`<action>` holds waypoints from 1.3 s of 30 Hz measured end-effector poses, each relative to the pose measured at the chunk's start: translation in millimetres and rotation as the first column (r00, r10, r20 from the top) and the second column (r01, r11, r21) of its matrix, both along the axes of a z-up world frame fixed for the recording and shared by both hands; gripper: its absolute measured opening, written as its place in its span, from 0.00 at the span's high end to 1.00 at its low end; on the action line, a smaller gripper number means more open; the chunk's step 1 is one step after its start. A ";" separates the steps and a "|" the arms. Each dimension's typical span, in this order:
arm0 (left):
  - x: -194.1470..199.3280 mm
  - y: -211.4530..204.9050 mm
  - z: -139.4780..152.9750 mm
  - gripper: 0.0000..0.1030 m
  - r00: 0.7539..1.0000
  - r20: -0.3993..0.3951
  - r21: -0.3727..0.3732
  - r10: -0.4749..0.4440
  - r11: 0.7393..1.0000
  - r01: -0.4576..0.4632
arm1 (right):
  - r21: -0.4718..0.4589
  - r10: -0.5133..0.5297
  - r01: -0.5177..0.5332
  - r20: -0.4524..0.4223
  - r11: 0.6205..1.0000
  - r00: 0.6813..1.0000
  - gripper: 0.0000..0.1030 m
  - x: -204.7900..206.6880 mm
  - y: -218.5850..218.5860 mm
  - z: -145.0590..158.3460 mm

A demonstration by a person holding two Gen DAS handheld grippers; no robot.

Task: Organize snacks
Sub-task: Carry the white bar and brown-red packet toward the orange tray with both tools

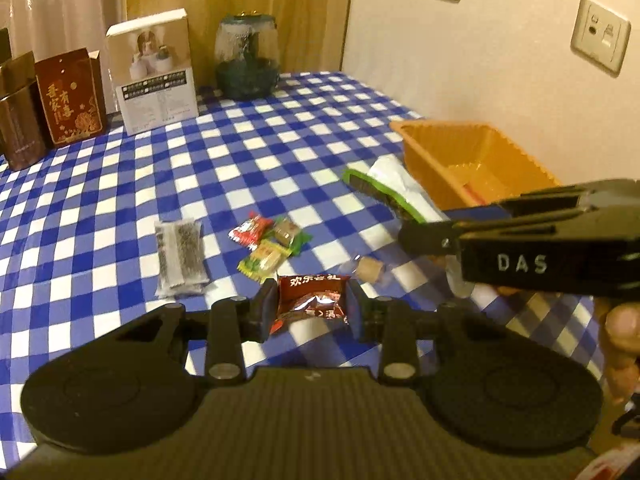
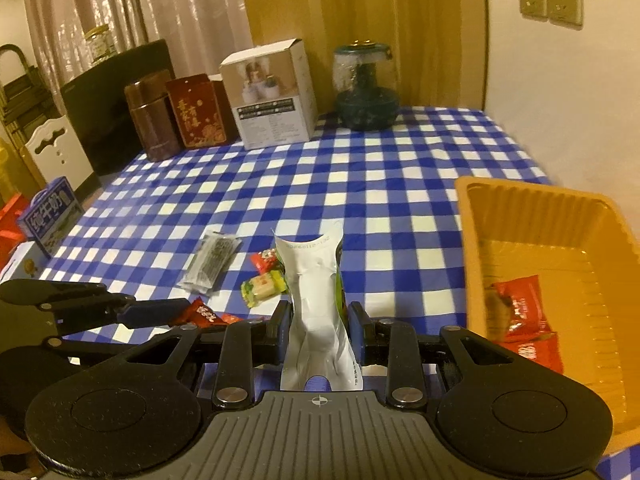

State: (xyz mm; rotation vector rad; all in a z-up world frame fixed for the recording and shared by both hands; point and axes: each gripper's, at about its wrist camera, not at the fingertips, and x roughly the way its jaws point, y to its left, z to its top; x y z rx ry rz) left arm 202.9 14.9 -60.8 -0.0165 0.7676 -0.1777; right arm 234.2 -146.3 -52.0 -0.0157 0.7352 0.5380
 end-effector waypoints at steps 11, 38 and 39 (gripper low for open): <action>6.6 -27.1 17.7 0.68 0.998 0.040 -0.028 -0.037 0.999 0.038 | 0.029 -0.081 0.081 0.018 0.996 0.997 0.70 -6.2 -28.7 9.7; 42.1 -107.0 36.0 0.68 0.974 0.107 -0.118 -0.199 0.970 0.211 | 0.055 -0.426 0.423 0.066 0.904 0.902 0.70 -13.3 -141.7 21.8; 43.2 -109.4 36.9 0.68 0.973 0.111 -0.119 -0.203 0.969 0.216 | 0.057 -0.442 0.439 0.065 0.897 0.895 0.70 -12.2 -146.2 21.6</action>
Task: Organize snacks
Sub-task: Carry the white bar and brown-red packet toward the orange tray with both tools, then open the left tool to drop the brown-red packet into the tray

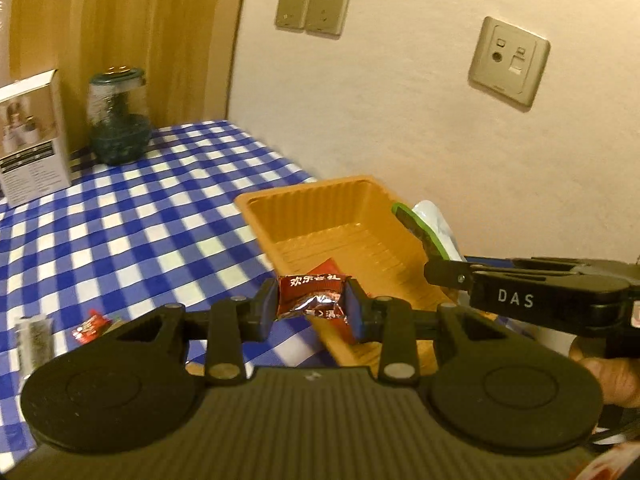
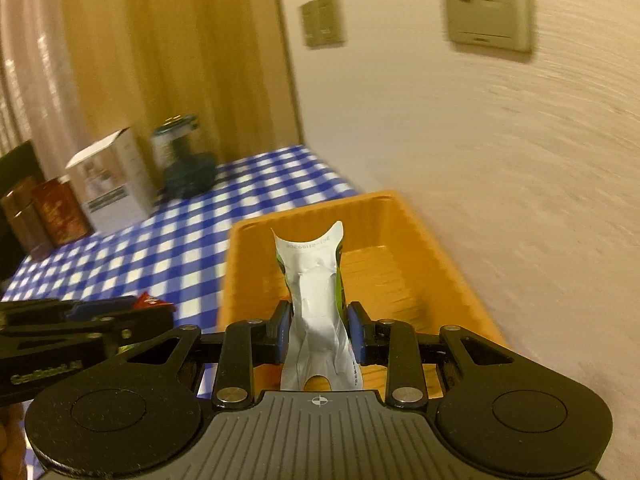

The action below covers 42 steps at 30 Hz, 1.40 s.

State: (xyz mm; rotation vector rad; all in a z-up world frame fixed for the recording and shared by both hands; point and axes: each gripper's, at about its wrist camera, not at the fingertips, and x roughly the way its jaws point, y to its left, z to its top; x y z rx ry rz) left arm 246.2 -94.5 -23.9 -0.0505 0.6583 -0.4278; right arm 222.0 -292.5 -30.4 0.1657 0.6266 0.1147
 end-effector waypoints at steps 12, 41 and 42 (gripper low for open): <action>19.4 -38.2 -10.0 0.68 0.994 0.031 0.030 -0.108 0.994 0.107 | 0.028 -0.093 0.094 -0.024 0.995 0.995 0.70 4.1 -26.9 -4.0; 27.1 -19.5 -22.1 0.49 0.998 0.002 0.032 -0.064 0.997 0.063 | 0.058 -0.107 0.110 -0.054 0.992 0.993 0.70 10.1 -25.2 -8.0; 26.8 -19.3 -21.9 0.49 0.998 0.003 0.033 -0.064 0.997 0.064 | 0.058 -0.107 0.110 -0.055 0.992 0.993 0.70 10.3 -24.9 -8.2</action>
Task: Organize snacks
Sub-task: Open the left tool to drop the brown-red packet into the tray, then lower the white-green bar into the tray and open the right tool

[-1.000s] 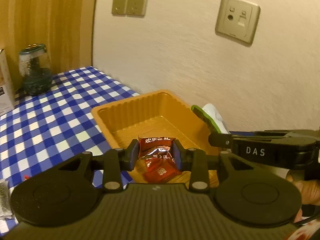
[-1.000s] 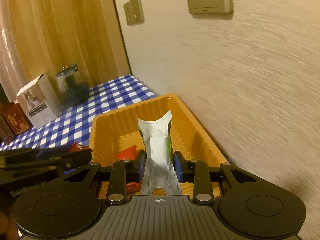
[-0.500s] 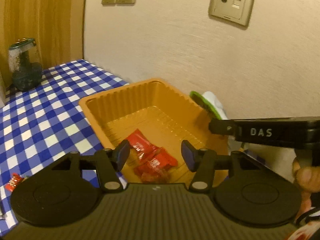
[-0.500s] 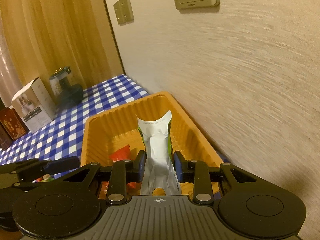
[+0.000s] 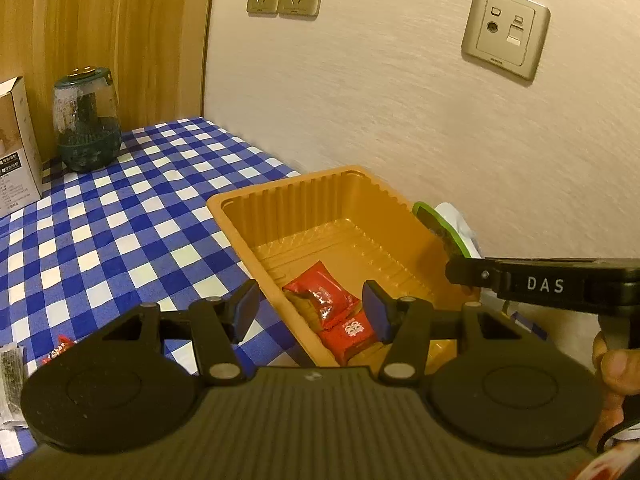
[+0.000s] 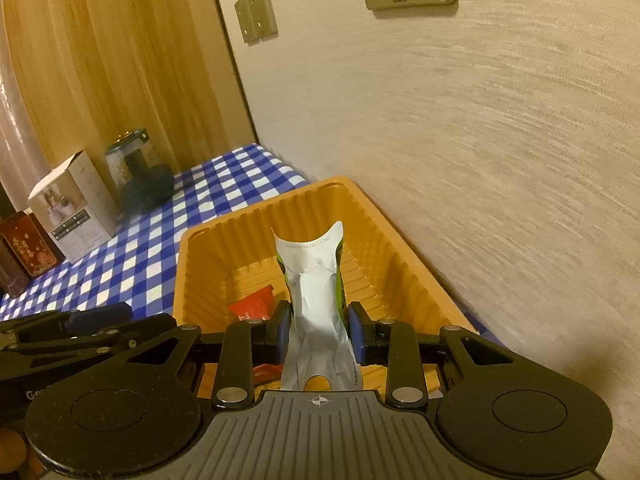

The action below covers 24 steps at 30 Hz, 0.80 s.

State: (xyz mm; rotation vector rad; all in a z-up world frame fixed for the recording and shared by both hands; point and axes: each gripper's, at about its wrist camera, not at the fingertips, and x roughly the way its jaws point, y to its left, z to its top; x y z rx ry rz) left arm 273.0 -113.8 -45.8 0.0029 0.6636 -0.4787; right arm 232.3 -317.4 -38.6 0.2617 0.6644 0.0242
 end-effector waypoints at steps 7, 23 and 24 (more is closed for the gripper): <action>0.2 2.9 -0.7 0.49 1.000 -0.001 -0.001 0.010 1.000 -0.010 | 0.059 -0.002 0.000 0.036 0.998 0.999 0.48 2.5 -2.8 -0.3; -0.3 21.4 2.9 0.49 0.998 -0.006 0.001 0.063 0.998 -0.063 | 0.066 -0.025 0.022 0.048 0.998 0.999 0.44 0.7 -2.4 2.4; -0.4 25.0 4.0 0.49 0.997 -0.005 -0.001 0.073 0.997 -0.073 | 0.066 -0.025 0.022 0.052 0.998 0.998 0.44 0.3 -2.0 2.9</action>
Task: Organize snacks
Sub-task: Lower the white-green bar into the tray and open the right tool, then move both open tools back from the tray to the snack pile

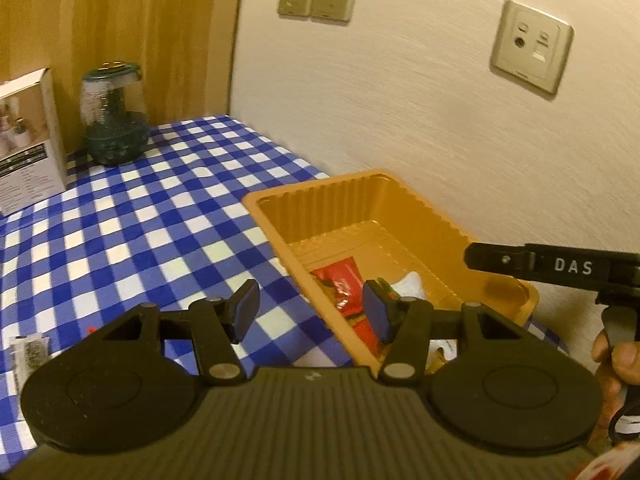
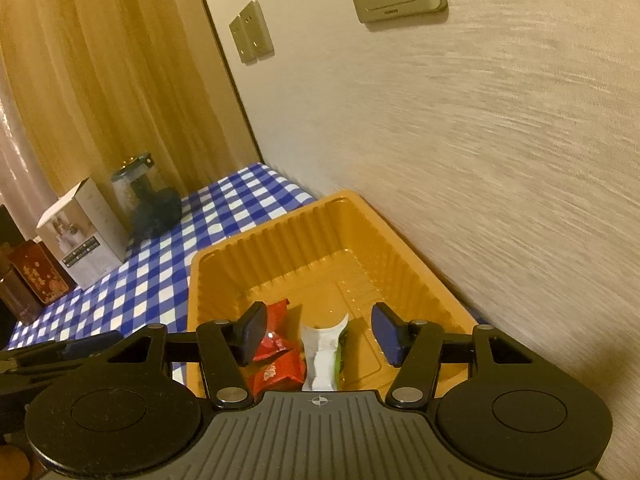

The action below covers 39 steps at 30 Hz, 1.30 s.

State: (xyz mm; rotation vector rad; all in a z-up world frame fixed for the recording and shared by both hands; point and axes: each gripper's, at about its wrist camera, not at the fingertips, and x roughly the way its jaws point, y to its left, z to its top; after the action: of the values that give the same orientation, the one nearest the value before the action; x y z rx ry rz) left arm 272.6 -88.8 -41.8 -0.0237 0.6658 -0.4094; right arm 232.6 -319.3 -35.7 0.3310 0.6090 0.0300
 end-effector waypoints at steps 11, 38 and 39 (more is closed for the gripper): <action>-5.2 58.7 16.5 0.49 0.991 0.011 -0.009 0.135 0.991 -0.134 | -0.010 0.034 -0.033 0.048 0.999 0.998 0.44 -3.1 22.2 11.2; -40.1 161.7 18.9 0.49 0.950 0.004 0.021 0.312 0.950 -0.312 | -0.069 0.293 -0.287 0.092 0.955 0.952 0.44 -4.9 125.7 23.4; -41.3 163.5 18.4 0.49 0.950 0.002 0.024 0.313 0.949 -0.313 | -0.068 0.299 -0.294 0.090 0.953 0.950 0.44 -4.9 127.9 23.1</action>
State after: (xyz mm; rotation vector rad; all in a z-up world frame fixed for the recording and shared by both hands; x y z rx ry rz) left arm 231.3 74.7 -23.5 -0.1063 0.6560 -0.0950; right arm 227.7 -191.4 -12.5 0.1815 0.5548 0.3172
